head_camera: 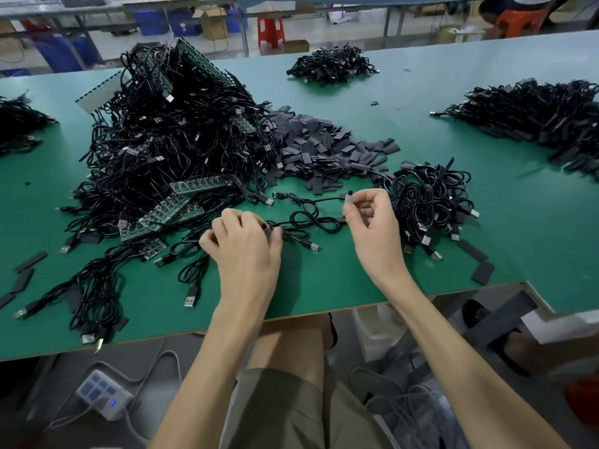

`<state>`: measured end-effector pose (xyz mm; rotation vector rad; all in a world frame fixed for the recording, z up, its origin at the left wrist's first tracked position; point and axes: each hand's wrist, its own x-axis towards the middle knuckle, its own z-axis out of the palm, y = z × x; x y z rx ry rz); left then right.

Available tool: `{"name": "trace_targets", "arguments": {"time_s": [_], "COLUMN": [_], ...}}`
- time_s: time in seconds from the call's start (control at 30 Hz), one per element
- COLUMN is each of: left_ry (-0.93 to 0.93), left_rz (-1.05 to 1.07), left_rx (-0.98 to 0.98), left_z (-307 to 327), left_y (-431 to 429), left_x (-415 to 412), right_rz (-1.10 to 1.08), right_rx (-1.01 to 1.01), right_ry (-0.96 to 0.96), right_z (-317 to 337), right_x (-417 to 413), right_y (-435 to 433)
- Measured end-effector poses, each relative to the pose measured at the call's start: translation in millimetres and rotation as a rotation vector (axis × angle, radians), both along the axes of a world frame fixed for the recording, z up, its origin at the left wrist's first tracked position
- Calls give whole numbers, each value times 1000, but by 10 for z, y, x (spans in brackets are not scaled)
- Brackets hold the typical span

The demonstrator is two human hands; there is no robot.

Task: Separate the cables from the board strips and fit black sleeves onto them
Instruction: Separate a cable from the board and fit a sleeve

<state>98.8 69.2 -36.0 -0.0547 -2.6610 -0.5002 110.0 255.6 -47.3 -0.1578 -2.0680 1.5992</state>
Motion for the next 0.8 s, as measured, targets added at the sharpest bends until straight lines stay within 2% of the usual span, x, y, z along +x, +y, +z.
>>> {"name": "trace_targets", "arguments": {"time_s": [0.27,0.47,0.7,0.8], "left_ry": [-119,-159,-134,-153], "left_rz": [-28,54,-346,-408], "left_rx": [-162,-210,-50,-155], "left_z": [40,74,138,65], "left_y": [46,-79,325,381], "left_x": [-45,8,-1,-48], "right_rz": [-193,-179,-85,-59], "right_rx": [-44,-22,-152,-165], "right_ry": [58,55,89,107], "right_z": [3,9,42,49], "right_x": [18,25,31,35], "right_y": [40,23,19,16]}}
